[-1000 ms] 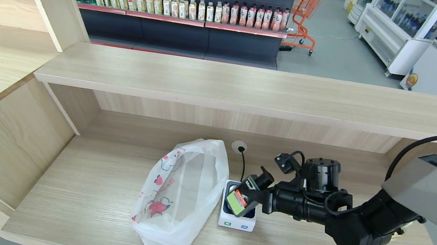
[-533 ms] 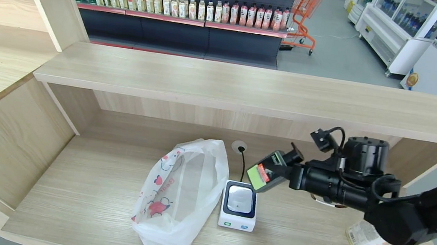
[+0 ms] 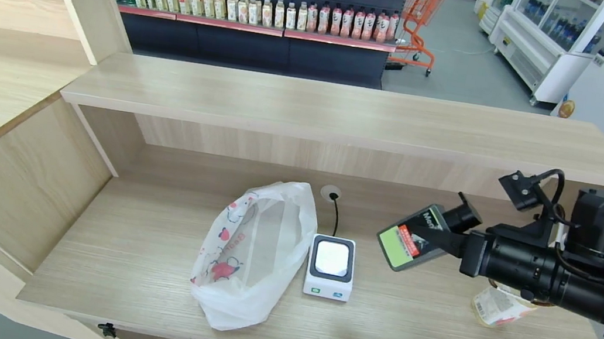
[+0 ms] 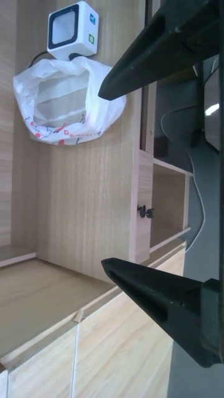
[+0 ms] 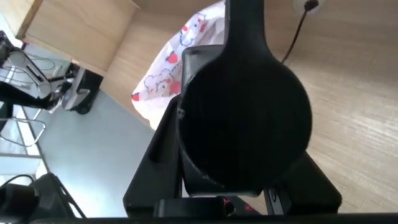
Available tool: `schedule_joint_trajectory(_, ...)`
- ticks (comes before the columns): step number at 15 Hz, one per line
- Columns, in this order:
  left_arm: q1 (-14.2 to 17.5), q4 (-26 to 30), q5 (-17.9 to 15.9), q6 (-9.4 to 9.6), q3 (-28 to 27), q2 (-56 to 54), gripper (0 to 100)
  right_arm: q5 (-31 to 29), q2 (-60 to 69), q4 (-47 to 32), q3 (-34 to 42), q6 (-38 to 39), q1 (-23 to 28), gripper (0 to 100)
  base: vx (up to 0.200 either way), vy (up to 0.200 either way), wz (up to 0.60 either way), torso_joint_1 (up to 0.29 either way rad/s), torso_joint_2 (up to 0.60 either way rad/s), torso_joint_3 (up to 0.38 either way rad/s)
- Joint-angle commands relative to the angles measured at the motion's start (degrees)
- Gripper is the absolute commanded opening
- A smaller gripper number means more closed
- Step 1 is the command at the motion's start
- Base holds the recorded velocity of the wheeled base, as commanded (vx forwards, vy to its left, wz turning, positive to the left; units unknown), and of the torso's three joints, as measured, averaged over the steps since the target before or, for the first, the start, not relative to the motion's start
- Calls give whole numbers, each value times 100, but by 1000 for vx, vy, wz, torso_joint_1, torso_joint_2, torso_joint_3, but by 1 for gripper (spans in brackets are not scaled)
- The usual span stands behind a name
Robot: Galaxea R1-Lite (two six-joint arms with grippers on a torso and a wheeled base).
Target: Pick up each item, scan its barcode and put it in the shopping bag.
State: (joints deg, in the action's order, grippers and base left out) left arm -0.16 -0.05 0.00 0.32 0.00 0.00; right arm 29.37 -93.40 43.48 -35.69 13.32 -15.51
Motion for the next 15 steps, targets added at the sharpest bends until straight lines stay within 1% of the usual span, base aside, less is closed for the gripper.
schedule_joint_trajectory(1, 7, -4, 0, -14, 0, 9, 100, -1, 226, 20, 98, -5, 4, 0, 0, 200, 0, -22, -22, 12)
schedule_joint_trajectory(7, -2, -4, 0, -14, 0, 9, 100, -1, 235, -226, 63, -5, -40, 0, 0, 200, 0, 8, 7, 5)
schedule_joint_trajectory(8, -2, -4, 0, -14, 0, 9, 100, -1, 191, -226, 63, -5, -67, 0, 0, 0, 0, 0, 0, 0)
schedule_joint_trajectory(9, -2, -4, 0, 3, 0, 9, 100, -28, 24, -226, 63, -181, -128, 0, 0, 0, 0, 0, 0, 0)
schedule_joint_trajectory(12, -2, -4, 0, -5, 0, 9, 100, -63, -591, -165, -8, -1148, -128, 0, 0, 0, 0, 0, 0, 0)
schedule_joint_trajectory(15, -2, -4, 0, -5, 0, 9, 100, -54, -1347, -103, -500, -1886, -480, 0, 0, 0, 0, 0, 0, 0)
